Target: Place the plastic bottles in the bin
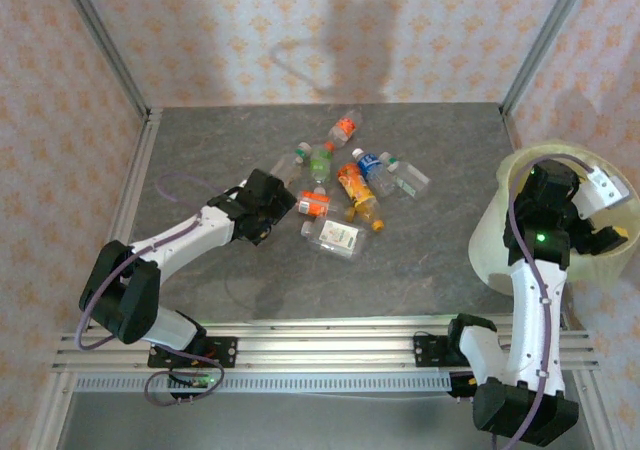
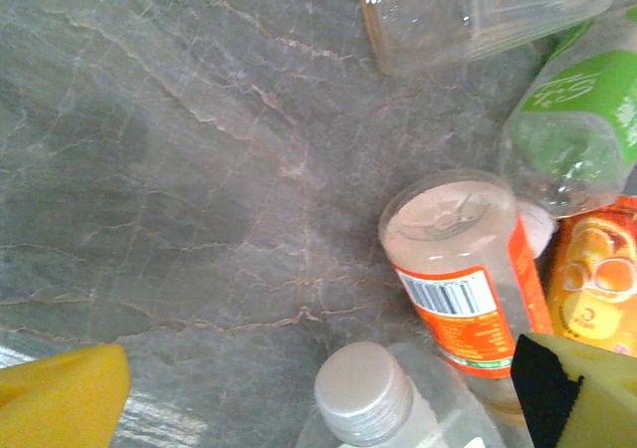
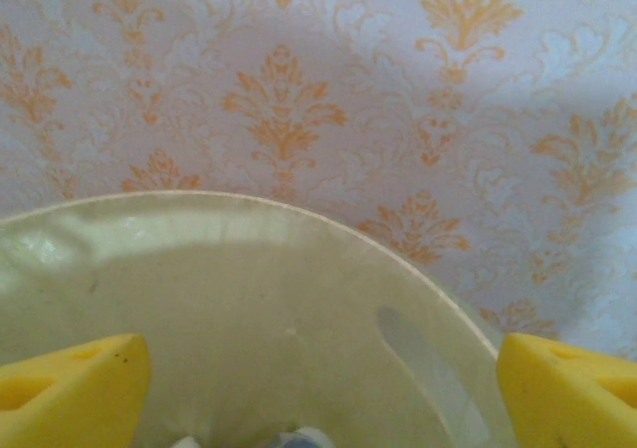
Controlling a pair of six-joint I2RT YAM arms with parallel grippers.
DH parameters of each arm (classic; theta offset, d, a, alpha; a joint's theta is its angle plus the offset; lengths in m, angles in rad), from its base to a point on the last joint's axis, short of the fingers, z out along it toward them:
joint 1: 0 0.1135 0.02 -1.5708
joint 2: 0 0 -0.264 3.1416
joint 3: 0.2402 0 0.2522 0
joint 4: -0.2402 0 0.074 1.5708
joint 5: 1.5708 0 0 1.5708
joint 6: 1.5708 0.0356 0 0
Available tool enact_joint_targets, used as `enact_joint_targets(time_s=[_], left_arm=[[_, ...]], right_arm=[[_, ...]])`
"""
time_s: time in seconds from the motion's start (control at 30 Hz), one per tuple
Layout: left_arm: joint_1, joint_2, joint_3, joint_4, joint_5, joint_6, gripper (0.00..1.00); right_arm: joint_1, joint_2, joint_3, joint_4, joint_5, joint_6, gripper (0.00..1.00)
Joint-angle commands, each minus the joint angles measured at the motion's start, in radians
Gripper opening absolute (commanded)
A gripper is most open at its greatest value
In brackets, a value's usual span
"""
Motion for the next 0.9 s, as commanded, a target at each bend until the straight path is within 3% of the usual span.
enact_joint_targets(time_s=[0.0, 0.27, 0.33, 0.4, 0.47, 0.57, 0.73, 0.87], left_arm=[[-0.004, -0.029, 0.023, 0.033, -0.066, -0.022, 1.00], [-0.001, -0.004, 0.089, -0.041, -0.097, 0.046, 1.00], [0.005, 0.010, 0.107, -0.045, -0.095, 0.086, 1.00], [0.018, 0.046, 0.156, -0.074, -0.089, 0.164, 1.00], [0.032, 0.099, 0.229, -0.125, -0.092, 0.277, 1.00], [0.048, 0.172, 0.356, -0.206, -0.106, 0.464, 1.00], [0.048, 0.315, 0.591, -0.376, -0.224, 0.720, 1.00], [0.067, 0.435, 0.734, -0.457, -0.194, 0.955, 1.00]], right_arm=[[-0.009, -0.046, 0.036, -0.048, -0.062, 0.117, 0.99], [-0.007, -0.112, 0.043, -0.027, -0.296, 0.115, 0.99], [-0.007, -0.131, 0.039, 0.010, -0.428, 0.093, 0.99], [-0.001, -0.140, 0.019, 0.088, -0.717, 0.022, 0.99], [0.034, -0.124, 0.018, 0.120, -0.903, 0.030, 0.99], [0.119, -0.107, 0.017, 0.167, -1.020, 0.013, 0.99], [0.237, -0.055, 0.012, 0.242, -1.243, -0.023, 0.99], [0.317, 0.008, 0.014, 0.257, -1.324, 0.011, 0.99]])
